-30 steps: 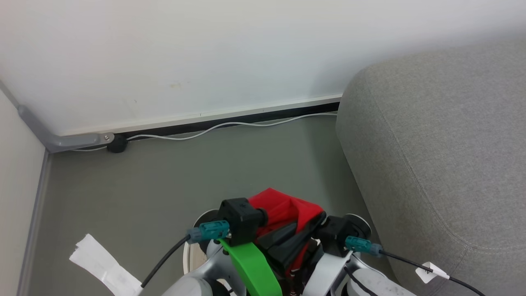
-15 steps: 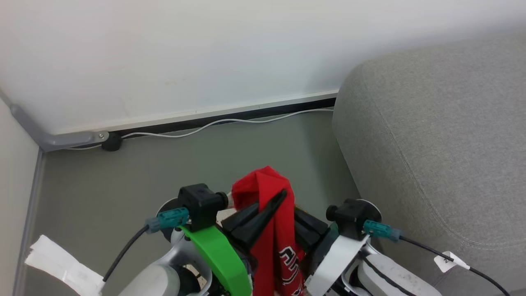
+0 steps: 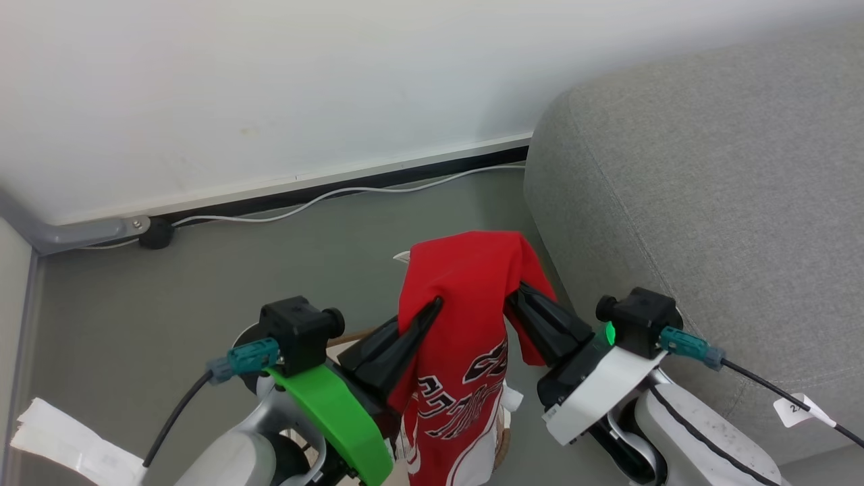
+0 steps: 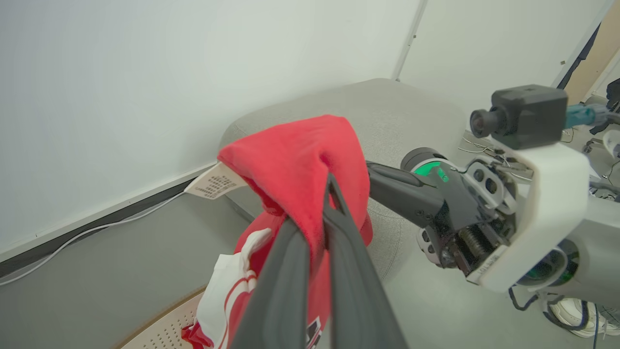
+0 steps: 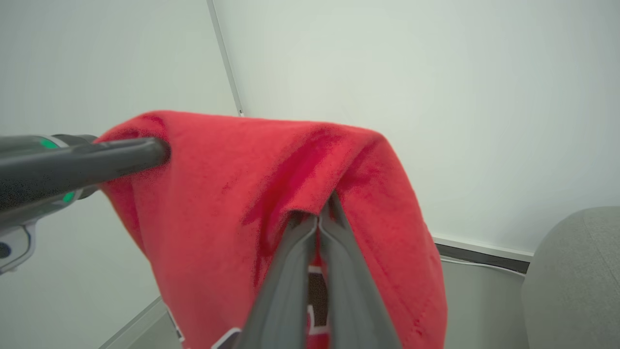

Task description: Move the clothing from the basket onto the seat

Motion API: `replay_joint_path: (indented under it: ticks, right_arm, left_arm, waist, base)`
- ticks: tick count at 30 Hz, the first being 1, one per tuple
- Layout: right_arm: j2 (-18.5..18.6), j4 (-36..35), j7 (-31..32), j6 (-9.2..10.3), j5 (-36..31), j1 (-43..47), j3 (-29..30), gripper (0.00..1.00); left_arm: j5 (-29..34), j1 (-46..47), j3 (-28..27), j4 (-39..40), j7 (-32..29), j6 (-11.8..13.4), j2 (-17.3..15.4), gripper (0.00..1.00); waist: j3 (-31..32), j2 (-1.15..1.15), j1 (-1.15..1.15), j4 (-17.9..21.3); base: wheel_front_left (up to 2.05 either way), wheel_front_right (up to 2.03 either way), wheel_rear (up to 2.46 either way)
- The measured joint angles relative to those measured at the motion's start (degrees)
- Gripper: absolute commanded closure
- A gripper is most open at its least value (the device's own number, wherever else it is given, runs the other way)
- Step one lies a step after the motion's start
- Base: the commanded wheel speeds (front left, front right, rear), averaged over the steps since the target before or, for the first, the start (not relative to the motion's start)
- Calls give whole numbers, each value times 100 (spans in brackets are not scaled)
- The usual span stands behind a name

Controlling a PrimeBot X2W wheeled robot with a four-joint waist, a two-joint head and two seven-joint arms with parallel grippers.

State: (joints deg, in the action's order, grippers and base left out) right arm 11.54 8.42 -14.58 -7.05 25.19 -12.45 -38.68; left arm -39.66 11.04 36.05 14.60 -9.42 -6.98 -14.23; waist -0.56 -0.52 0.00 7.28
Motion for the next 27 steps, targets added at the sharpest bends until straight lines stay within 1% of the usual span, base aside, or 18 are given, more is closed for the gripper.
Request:
replay_joint_path:
  ticks: [1, 2, 3, 4, 5, 13, 20, 27]
  right_arm:
    - [5, -27, 0, 0, -1, 1, 20, 100]
    - [9, -53, 0, 0, -1, 3, 44, 100]
    - [12, -73, 0, 0, -1, 4, 64, 100]
    - [18, -90, 0, 0, -2, 4, 77, 100]
    - [24, -115, 0, 0, -10, 5, 89, 100]
    - [137, -291, 0, 0, -53, 30, 279, 100]
    - [307, -415, 0, 12, -63, 149, 514, 100]
    - [367, -612, 0, 60, -62, 240, 812, 100]
  left_arm:
    - [0, -13, -10, -11, 25, 0, 0, 77]
    - [1, -34, -21, -30, 51, 1, 0, 65]
    - [1, -59, -35, -56, 82, 2, 0, 38]
    - [1, -80, -48, -81, 105, 3, -1, 9]
    - [1, -102, -58, -101, 142, 20, -8, 0]
    - [13, -352, -140, -230, 358, 142, -14, 0]
    - [124, -485, -172, -271, 614, 144, -15, 0]
    - [178, -545, -81, -264, 747, 143, -24, 0]
  waist:
    - [-4, 0, 0, 18]
    - [-9, 0, 0, 37]
    - [-13, 0, 0, 56]
    - [-16, 0, 0, 74]
    - [-19, 0, 0, 94]
    - [-54, 0, 0, 295]
    - [-92, 0, 0, 553]
    - [-138, 0, 0, 892]
  base:
    - [0, 0, 0]
    - [0, 0, 0]
    - [0, 0, 0]
    - [0, 0, 0]
    - [0, 0, 0]
    - [0, 0, 0]
    - [0, 0, 0]
    - [0, 0, 0]
